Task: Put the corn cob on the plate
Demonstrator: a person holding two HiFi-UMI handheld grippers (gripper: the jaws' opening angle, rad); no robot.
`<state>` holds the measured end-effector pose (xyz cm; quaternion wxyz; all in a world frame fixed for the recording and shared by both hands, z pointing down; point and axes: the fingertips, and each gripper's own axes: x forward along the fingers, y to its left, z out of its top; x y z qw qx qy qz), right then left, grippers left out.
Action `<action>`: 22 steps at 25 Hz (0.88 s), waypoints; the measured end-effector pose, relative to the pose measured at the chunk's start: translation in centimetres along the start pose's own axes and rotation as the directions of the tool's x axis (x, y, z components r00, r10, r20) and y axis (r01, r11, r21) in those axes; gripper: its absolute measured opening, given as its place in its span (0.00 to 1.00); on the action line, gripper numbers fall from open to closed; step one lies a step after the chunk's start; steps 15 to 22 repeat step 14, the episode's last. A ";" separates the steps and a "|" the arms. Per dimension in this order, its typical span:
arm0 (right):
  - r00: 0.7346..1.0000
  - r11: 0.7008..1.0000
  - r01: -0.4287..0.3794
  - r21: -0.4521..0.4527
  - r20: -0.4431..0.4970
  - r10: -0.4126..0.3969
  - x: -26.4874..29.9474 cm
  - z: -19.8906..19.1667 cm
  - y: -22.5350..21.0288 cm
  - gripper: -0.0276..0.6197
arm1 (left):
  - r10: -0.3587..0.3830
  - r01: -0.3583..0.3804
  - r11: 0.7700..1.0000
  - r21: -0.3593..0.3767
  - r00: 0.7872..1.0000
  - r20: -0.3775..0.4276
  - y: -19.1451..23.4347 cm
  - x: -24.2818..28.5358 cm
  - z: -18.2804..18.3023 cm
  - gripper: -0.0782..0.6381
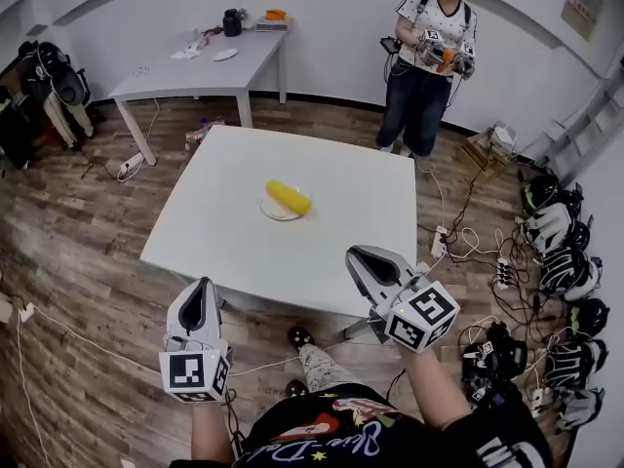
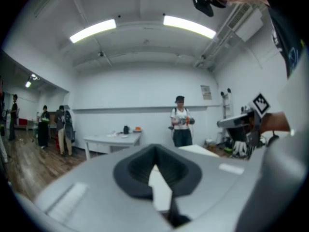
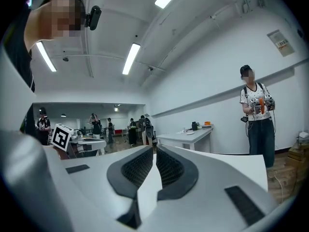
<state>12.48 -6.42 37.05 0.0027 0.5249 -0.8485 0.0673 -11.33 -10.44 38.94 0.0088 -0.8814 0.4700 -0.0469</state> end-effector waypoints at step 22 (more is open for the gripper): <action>0.999 1.000 -0.023 -0.021 0.025 0.023 -3.7 1.2 2.2 0.09 | 0.076 -0.077 0.997 0.006 0.996 0.045 -1.0 -5.6 1.5 0.10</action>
